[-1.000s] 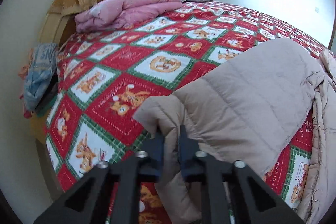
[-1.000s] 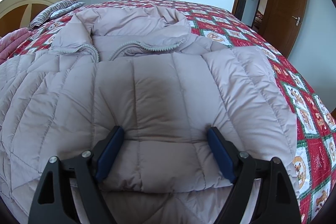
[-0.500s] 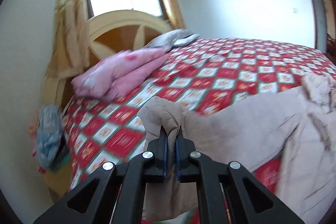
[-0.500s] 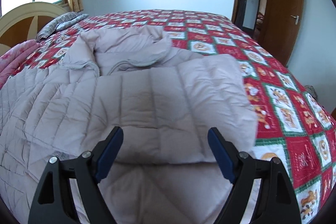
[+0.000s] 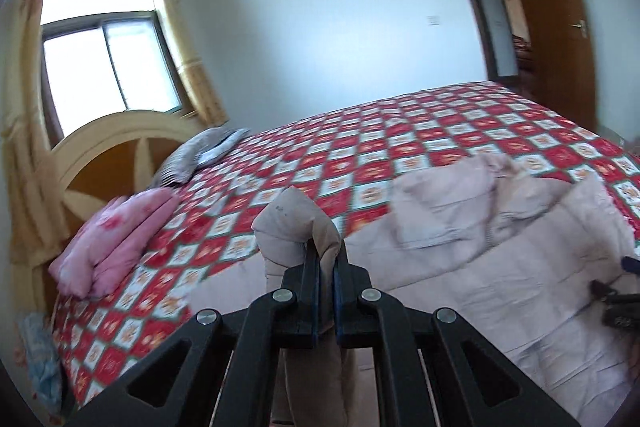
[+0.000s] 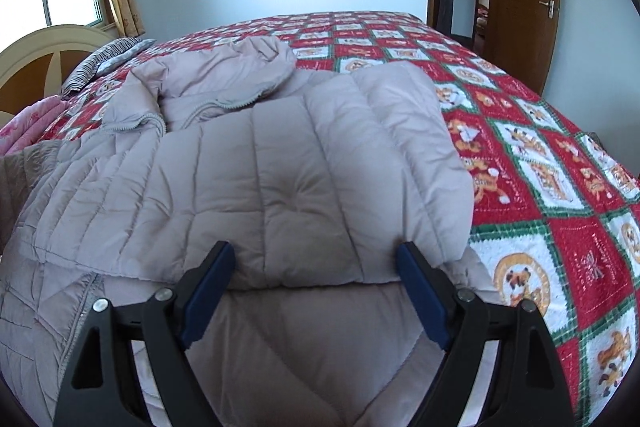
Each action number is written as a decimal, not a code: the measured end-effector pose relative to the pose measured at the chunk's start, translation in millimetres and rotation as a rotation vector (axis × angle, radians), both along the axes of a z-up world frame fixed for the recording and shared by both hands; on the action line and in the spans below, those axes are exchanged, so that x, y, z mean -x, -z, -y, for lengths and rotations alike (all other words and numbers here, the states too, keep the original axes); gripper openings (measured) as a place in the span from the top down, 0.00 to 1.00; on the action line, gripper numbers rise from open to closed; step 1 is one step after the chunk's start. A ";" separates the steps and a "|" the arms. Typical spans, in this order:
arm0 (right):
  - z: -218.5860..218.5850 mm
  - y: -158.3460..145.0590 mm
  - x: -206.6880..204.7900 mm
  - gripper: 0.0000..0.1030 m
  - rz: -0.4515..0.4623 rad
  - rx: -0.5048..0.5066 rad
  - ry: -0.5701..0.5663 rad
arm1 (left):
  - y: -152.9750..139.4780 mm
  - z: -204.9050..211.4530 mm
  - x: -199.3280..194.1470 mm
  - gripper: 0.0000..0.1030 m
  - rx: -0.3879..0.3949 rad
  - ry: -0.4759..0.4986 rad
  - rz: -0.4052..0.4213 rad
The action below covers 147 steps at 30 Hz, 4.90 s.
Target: Fold large clothes
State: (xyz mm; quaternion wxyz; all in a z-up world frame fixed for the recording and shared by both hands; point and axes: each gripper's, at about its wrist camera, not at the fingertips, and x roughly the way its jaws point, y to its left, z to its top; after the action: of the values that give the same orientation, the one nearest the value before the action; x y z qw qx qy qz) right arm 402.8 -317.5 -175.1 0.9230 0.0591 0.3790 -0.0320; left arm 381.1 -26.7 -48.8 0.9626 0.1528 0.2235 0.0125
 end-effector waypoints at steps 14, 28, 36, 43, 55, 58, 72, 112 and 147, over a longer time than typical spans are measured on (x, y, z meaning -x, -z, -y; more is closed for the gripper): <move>-2.7 5.0 -1.2 0.13 -0.013 0.022 -0.003 | 53.1 119.0 -12.3 0.92 0.011 0.204 -0.105; -4.3 5.3 -1.0 0.13 -0.017 0.032 0.001 | 50.0 80.0 -15.3 0.18 0.028 0.152 -0.047; -5.6 6.2 -1.5 0.12 -0.022 0.052 0.002 | 49.5 53.1 -11.3 0.16 0.065 0.132 -0.049; -5.0 6.0 -1.2 0.12 -0.024 0.045 0.001 | 74.5 37.7 -24.0 0.16 0.041 0.090 -0.105; -8.4 3.5 -1.4 0.12 -0.040 0.048 -0.012 | 76.1 10.6 -16.3 0.16 0.105 0.146 -0.109; -9.9 6.1 -3.9 0.09 -0.051 0.055 -0.013 | 73.5 17.1 -14.2 0.14 0.141 0.173 -0.101; -6.8 4.9 -3.2 0.08 -0.049 0.022 -0.022 | 50.4 28.4 6.1 0.07 0.031 0.156 0.057; -79.7 -24.6 -44.5 0.41 -0.114 -0.296 -0.241 | 70.5 -104.9 -59.1 0.07 0.105 -0.190 -0.084; -101.6 -21.3 -61.3 0.46 -0.054 -0.089 -0.164 | 126.7 -41.4 -125.5 0.07 0.010 -0.136 -0.212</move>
State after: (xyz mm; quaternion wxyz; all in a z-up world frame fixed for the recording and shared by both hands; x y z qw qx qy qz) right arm 464.2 -215.9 -153.8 0.9084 0.0677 0.4083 0.0590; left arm 506.6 14.7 -175.5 0.9312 0.1331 0.3340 0.0604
